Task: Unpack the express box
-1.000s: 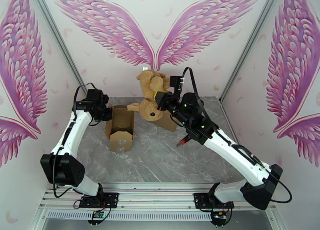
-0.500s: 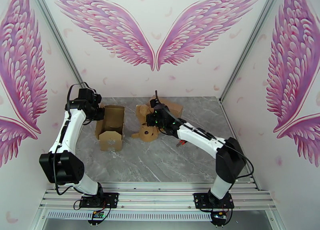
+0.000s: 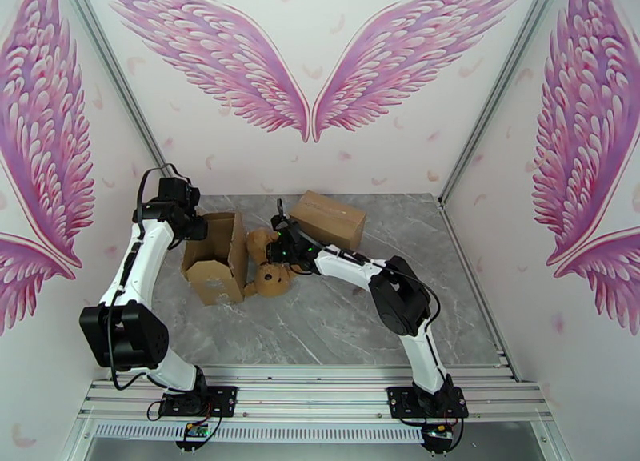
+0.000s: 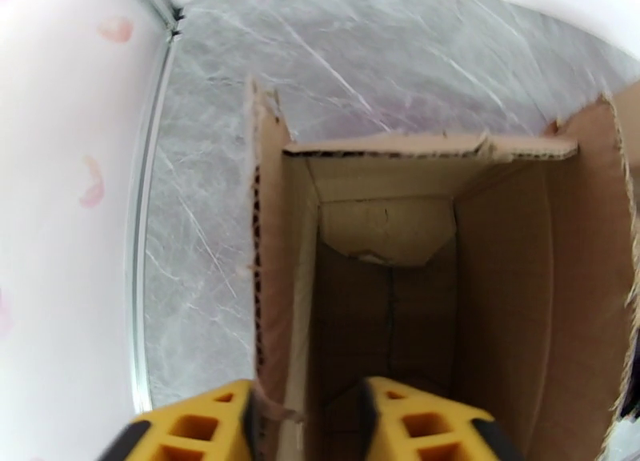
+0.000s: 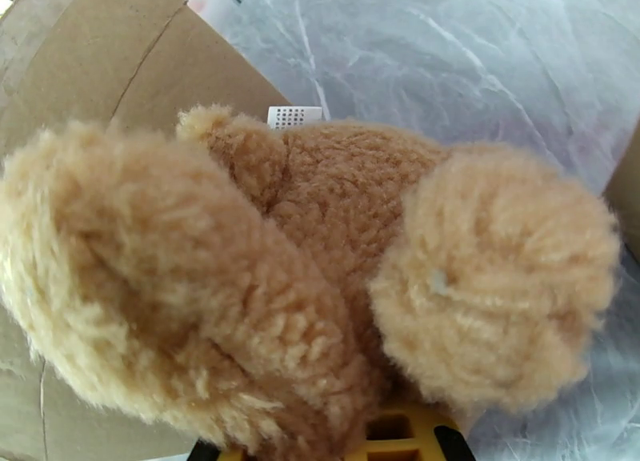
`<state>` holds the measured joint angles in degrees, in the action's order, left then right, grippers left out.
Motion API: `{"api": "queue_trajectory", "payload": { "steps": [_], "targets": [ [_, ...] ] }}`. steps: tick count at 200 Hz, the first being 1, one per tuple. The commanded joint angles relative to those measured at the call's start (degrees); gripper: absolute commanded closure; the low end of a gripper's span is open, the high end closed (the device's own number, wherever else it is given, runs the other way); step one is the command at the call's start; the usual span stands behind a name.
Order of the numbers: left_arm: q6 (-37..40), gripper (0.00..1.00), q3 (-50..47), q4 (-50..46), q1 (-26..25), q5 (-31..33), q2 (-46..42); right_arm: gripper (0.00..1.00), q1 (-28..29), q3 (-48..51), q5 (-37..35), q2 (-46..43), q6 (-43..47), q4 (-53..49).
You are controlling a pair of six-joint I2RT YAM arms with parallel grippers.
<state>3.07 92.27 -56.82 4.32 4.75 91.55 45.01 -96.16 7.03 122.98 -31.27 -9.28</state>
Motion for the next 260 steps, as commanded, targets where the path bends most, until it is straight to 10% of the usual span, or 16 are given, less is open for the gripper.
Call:
{"api": "queue_trajectory", "payload": {
  "steps": [1,39,81,166,260],
  "targets": [
    [-1.13,0.47,0.01,2.0,-0.35,2.47,-3.64,0.58,0.38,-3.77,-0.83,-0.7,2.84,-2.06],
    [-7.42,0.34,5.62,-1.24,-1.29,1.36,-7.44,0.11,-0.27,0.68,-9.29,-8.06,9.97,-3.42],
    [-18.49,0.25,5.49,0.28,-8.29,-4.27,-12.97,0.0,-2.34,1.43,-11.38,-16.59,17.42,-5.41],
    [-40.09,0.2,0.78,17.47,-32.07,-3.47,-5.38,0.01,-22.2,-13.28,-1.41,-9.83,27.46,-24.43],
    [-53.15,0.15,7.96,24.71,-37.01,-8.12,13.99,0.01,-33.46,-21.58,16.76,-0.02,29.66,-31.6]
  ]
}}
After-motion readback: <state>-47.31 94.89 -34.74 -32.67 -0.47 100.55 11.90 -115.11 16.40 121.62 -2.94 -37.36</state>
